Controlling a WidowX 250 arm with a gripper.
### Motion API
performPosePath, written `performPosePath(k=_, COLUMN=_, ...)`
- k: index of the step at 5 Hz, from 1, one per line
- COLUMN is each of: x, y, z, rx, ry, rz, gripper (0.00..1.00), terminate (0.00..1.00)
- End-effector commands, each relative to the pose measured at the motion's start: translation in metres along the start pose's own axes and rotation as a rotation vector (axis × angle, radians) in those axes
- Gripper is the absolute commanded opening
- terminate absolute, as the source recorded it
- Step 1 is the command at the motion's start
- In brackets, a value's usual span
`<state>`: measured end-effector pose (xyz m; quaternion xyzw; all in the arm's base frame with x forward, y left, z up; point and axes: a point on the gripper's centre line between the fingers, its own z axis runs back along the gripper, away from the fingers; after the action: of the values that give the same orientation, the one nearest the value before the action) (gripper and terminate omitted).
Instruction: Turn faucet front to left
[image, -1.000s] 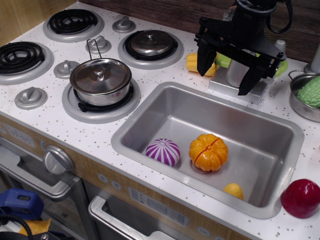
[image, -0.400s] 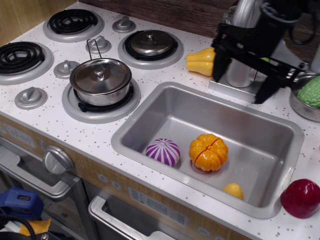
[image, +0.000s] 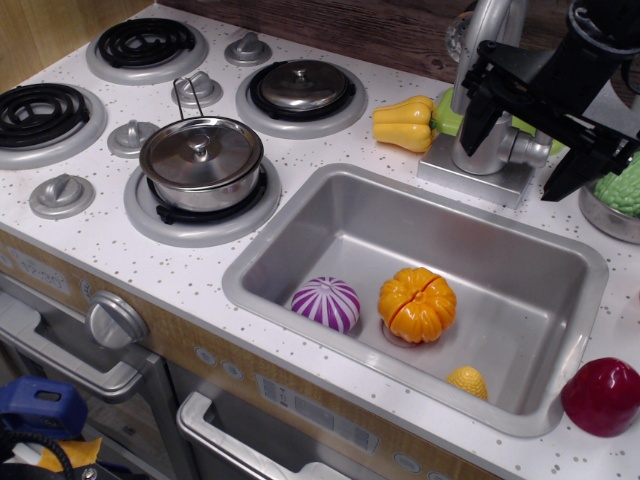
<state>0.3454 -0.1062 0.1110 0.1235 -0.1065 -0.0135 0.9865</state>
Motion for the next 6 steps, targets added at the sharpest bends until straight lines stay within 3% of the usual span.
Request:
performPosePath(k=1, x=0.025, y=-0.001, z=0.018, rx=-0.017, ry=-0.092, rz=0.000, gripper=1.00, terminate=0.00)
performPosePath(k=3, x=0.032, y=0.018, z=0.001, rx=-0.041, ry=-0.152, rz=-0.073, gripper=1.00, terminate=0.00)
performPosePath(k=6, x=0.039, y=0.050, z=0.013, rx=-0.006, ry=-0.130, rz=-0.161, gripper=1.00, terminate=0.00)
